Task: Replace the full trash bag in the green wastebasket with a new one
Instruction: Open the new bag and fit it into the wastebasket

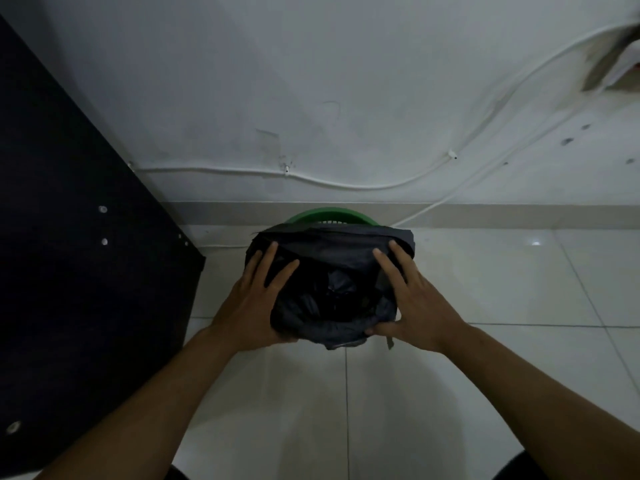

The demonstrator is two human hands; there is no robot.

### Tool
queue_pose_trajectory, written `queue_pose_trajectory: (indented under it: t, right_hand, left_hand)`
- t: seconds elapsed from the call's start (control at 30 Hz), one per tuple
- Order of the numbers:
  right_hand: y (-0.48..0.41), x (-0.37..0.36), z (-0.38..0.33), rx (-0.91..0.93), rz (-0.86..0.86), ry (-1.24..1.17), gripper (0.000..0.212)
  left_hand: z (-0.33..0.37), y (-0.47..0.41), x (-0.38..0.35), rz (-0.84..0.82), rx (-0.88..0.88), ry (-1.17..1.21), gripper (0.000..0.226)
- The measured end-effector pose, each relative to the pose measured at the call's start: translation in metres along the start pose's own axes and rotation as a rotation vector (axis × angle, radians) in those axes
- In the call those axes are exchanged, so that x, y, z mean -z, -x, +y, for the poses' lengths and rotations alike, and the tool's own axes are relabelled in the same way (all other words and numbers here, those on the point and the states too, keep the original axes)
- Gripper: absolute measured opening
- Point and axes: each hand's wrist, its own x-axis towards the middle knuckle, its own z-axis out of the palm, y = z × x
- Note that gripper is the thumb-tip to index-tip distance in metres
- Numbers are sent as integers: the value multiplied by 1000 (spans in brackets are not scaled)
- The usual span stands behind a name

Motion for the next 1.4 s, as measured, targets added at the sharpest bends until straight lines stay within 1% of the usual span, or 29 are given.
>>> queue_pose_trajectory:
  t: [0.07,0.13,0.17,0.2,0.23,0.27,0.3,0.33,0.4,0.43,0.47,0.57,0.6,0.67,0.73,0.8,0.87,0.9,0.93,0.97,1.0,1.07,1.1,1.13,1.2,1.27,1.3,1.37,1.4]
  right_hand:
    - [-7,-6,-1,-11,-6,6,134]
    - [-14,0,-1,-32,-105,4,145]
    - [-16,8,-1,-48,-184,11,148]
    - [-17,20,-2,-54,-248,11,149]
    - [-16,33,-3,-53,-270,-18,146]
    - [-14,45,-3,-52,-244,-82,139]
    - [-13,53,-2,-58,-177,-166,127]
    - [-13,58,-1,-66,-75,-232,110]
    - [-18,54,2,-74,166,-212,77]
    - [-24,49,4,-80,241,-184,67]
    - [-29,43,5,-96,270,-189,63]
    - [-43,29,1,-176,186,-310,59]
    - [-44,25,0,-201,188,-322,54]
    - [-46,24,-2,-254,284,-312,36]
    - [-46,26,-4,-313,329,-293,22]
    - [-45,32,-2,-350,219,-265,15]
    - [-40,38,-2,-372,53,-271,12]
    - [-38,40,-3,-375,-3,-298,13]
    - [-36,41,-4,-360,-23,-337,16]
    - [-36,41,-6,-330,-11,-380,20]
    - [-37,40,-8,-294,17,-418,22]
    - [-42,36,-12,-223,83,-431,15]
    - [-45,34,-13,-203,120,-399,7]
    - [-48,32,-14,-195,159,-375,3]
    - [-51,30,-12,-208,214,-394,4]
    - [-52,26,-11,-242,230,-464,6]
    - [-52,22,-9,-274,224,-521,8]
    - [-52,13,-5,-351,201,-636,11]
    - [-52,8,-4,-387,180,-692,14]
  left_hand:
    - [2,-3,2,-43,22,20,146]
    - [5,-6,12,-165,55,64,157]
    - [6,-6,21,-199,63,93,157]
    - [5,-6,29,-191,65,136,152]
    - [3,-5,35,-151,67,191,142]
    - [-1,-5,39,-94,72,233,129]
    - [-4,-4,40,-48,84,238,117]
    - [-7,-4,38,-27,100,208,112]
    - [-9,-3,32,-79,111,111,117]
    - [-9,-4,28,-118,98,64,123]
    - [-9,-6,24,-140,77,24,128]
    - [-10,-12,20,-117,66,-69,140]
    - [-9,-13,20,-100,78,-89,142]
    - [-6,-14,21,-70,98,-120,145]
    - [-7,-12,29,-114,153,-126,146]
    - [-16,-8,40,-221,253,-84,148]
    - [-26,0,54,-310,276,13,147]
    - [-29,4,60,-314,255,135,138]
    - [-31,5,62,-267,228,292,121]
    - [-28,4,64,-173,222,432,99]
    - [-25,-1,62,-28,225,524,80]
    - [-17,-18,55,252,226,548,57]
    - [-17,-27,50,319,199,516,51]
    - [-16,-36,45,324,168,466,51]
    - [-21,-52,34,201,175,402,60]
    - [-24,-61,27,91,216,363,57]
    - [-23,-62,25,79,222,365,50]
    - [-18,-63,22,121,242,404,29]
    - [-13,-63,23,138,286,444,24]
